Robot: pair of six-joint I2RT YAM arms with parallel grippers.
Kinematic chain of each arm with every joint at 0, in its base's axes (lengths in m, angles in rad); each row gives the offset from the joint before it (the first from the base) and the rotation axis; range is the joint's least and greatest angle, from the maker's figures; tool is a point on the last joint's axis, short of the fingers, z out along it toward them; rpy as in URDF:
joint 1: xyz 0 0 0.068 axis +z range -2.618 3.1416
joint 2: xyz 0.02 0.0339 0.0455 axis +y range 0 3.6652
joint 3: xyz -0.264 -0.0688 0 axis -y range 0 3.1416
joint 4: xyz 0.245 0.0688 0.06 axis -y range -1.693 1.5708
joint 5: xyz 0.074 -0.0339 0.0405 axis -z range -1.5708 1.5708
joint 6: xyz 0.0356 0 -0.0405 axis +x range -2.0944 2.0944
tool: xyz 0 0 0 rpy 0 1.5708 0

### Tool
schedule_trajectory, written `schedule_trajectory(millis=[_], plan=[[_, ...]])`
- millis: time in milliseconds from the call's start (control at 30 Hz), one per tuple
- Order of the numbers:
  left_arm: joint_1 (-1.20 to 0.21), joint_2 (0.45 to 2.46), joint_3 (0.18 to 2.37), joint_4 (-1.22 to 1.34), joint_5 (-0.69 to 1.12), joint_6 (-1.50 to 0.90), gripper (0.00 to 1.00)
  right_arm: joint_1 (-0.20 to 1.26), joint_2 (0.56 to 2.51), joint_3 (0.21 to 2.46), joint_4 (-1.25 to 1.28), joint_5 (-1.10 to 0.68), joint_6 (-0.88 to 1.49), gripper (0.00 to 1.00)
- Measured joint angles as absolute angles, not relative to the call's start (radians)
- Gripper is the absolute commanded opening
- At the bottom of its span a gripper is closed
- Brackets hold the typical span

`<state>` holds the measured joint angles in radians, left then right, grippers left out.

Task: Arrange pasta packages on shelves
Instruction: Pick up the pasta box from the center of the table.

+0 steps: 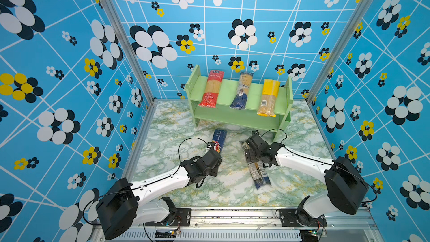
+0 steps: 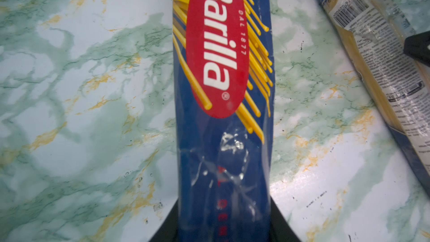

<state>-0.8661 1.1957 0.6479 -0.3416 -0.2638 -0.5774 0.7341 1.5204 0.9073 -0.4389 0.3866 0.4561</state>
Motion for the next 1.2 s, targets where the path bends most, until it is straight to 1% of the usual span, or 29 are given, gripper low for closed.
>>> schedule_trajectory(millis=[433,967,1200], plan=[[-0.855,1.092,0.677,-0.472,-0.185,-0.556,0.0,0.734,1.521,0.907,-0.439,0.384,0.456,0.99],[-0.831,1.008,0.69,-0.498,-0.155,-0.564,0.0,0.731,1.532,0.907,-0.438,0.384,0.456,0.99],[-0.831,0.927,0.692,-0.504,-0.157,-0.565,0.0,0.731,1.541,0.907,-0.437,0.379,0.456,0.99]])
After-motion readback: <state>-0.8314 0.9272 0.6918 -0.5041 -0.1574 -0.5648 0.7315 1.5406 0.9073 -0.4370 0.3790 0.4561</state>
